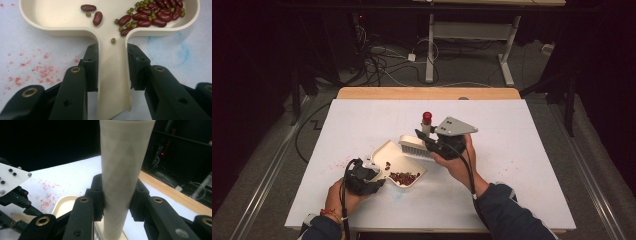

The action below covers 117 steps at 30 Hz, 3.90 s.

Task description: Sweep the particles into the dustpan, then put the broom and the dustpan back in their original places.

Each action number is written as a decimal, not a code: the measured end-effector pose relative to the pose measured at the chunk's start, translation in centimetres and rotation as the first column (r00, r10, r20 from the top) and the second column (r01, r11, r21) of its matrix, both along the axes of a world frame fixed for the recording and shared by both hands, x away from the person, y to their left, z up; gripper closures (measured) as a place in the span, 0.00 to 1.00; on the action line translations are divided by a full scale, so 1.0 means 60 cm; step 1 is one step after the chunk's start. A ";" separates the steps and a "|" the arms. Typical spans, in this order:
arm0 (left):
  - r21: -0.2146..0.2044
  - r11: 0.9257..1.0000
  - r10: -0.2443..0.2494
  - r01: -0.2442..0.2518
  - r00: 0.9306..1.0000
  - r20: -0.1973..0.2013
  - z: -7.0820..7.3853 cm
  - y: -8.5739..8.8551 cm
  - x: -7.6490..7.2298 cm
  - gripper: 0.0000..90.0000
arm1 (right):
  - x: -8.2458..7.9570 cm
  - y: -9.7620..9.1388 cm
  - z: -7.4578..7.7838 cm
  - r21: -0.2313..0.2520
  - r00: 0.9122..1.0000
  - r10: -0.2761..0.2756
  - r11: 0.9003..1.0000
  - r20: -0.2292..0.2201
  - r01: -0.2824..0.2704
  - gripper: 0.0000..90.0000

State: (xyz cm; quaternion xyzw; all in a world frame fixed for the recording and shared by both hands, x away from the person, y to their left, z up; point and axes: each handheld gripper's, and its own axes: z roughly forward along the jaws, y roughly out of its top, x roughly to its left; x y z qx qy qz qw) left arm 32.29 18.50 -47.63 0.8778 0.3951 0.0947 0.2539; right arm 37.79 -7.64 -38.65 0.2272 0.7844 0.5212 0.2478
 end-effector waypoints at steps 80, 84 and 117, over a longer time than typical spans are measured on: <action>-0.048 0.998 0.035 -0.034 0.999 0.028 -0.009 0.019 0.006 0.70 | -0.088 -0.284 0.055 -0.047 0.996 -0.060 0.997 -0.069 0.056 0.78; -0.050 0.998 0.034 -0.032 0.999 0.030 -0.010 0.020 0.006 0.70 | -0.094 -0.299 0.043 -0.050 0.994 -0.065 0.997 -0.093 0.060 0.77; -0.106 0.932 0.352 -0.346 0.935 0.048 -0.020 0.061 0.041 0.70 | -0.078 -0.367 0.028 -0.093 0.973 -0.057 0.995 -0.222 0.037 0.77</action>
